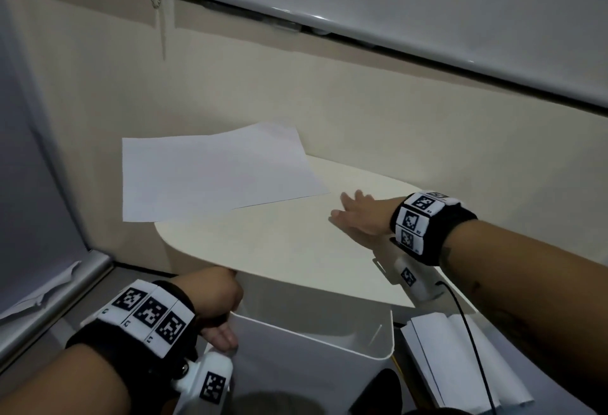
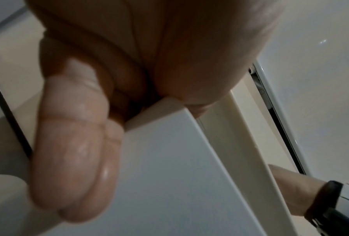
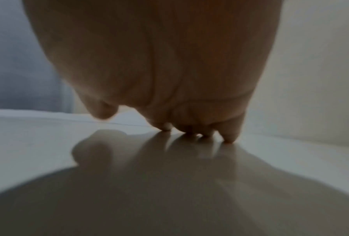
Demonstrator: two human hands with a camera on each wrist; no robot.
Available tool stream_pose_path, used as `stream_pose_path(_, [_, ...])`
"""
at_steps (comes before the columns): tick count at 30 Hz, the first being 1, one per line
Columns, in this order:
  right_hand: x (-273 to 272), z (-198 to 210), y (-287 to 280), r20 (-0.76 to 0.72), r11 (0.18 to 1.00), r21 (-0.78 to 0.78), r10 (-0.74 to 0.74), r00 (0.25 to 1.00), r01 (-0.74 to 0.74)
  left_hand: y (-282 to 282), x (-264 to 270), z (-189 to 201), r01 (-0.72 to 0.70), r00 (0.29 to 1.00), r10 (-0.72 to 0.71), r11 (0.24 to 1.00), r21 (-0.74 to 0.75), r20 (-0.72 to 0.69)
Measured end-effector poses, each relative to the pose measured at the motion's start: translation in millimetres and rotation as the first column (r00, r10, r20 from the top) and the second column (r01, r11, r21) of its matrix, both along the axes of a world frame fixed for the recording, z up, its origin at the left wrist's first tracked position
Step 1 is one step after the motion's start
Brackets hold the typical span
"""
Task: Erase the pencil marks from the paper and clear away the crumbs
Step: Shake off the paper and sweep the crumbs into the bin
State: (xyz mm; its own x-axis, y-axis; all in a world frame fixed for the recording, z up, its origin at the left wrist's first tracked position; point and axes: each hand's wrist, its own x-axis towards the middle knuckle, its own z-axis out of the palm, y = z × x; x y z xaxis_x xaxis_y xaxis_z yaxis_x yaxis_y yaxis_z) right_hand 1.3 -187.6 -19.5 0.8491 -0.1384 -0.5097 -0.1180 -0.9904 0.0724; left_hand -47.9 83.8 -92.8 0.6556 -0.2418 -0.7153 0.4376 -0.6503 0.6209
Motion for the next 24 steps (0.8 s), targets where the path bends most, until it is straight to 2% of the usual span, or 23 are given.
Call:
stream_pose_path(3, [-23.2,8.1,31.4,-0.041,0.966,0.118,0.235,0.971,-0.229,-0.9,-1.0,3.2,-0.002,1.000,0.002,1.000,0.014,-0.009])
stream_pose_path(6, [-58.8,9.3,54.5,-0.079,0.859,0.177,0.500,0.863,-0.481,-1.4,-1.8,5.9,-0.010,1.000,0.010,1.000,0.023,0.000])
stream_pose_path(8, [-81.2,4.6,59.6,-0.075,0.784,0.276,0.595,0.800,-0.557,-2.1,-2.9,7.2,-0.016,1.000,0.015,1.000,0.024,0.015])
stream_pose_path(9, [-89.7,6.5,60.1,-0.056,0.756,0.375,0.597,0.800,-0.537,-2.3,-3.3,7.4,-0.015,1.000,0.014,1.000,0.024,0.024])
stream_pose_path(10, [-94.3,9.0,58.9,-0.019,0.736,0.490,0.546,0.838,-0.468,-2.1,-3.8,7.3,-0.009,0.999,0.008,1.000,0.028,0.037])
stream_pose_path(12, [-94.0,12.8,51.9,0.104,0.704,0.634,0.332,0.937,-0.320,-1.2,-5.7,7.9,-0.005,0.998,0.003,1.000,0.030,0.063])
stream_pose_path(13, [-92.1,13.4,47.5,0.174,0.724,0.621,0.248,0.953,-0.302,-0.8,-6.5,8.3,-0.008,0.998,0.007,1.000,0.025,0.069])
stream_pose_path(14, [-90.4,11.1,43.7,0.214,0.773,0.553,0.231,0.949,-0.312,-0.2,-7.3,8.4,-0.010,0.997,0.008,1.000,0.021,0.075])
stream_pose_path(16, [-94.7,0.1,42.1,0.168,0.854,0.334,0.362,0.917,-0.399,0.3,-8.3,8.1,-0.006,0.997,0.005,1.000,0.016,0.081])
stream_pose_path(18, [-109.5,-13.8,46.7,0.111,0.821,0.170,0.533,0.839,-0.544,0.8,-7.5,6.4,-0.001,0.997,0.000,1.000,0.010,0.080])
stream_pose_path(19, [-119.0,-18.0,50.0,0.123,0.784,0.155,0.588,0.799,-0.601,1.6,-6.9,5.1,0.005,0.997,-0.005,1.000,0.007,0.080])
stream_pose_path(21, [-135.2,-22.3,51.6,0.203,0.723,0.250,0.612,0.765,-0.644,3.7,-6.0,1.3,0.013,0.997,-0.013,1.000,0.002,0.076])
stream_pose_path(23, [-147.4,-26.1,46.7,0.342,0.684,0.441,0.470,0.814,-0.581,6.0,-5.2,-3.1,0.017,0.998,-0.017,1.000,-0.001,0.067])
stream_pose_path(24, [-153.1,-28.1,41.8,0.448,0.678,0.467,0.373,0.813,-0.568,6.6,-5.2,-4.1,0.020,0.998,-0.020,1.000,-0.001,0.062])
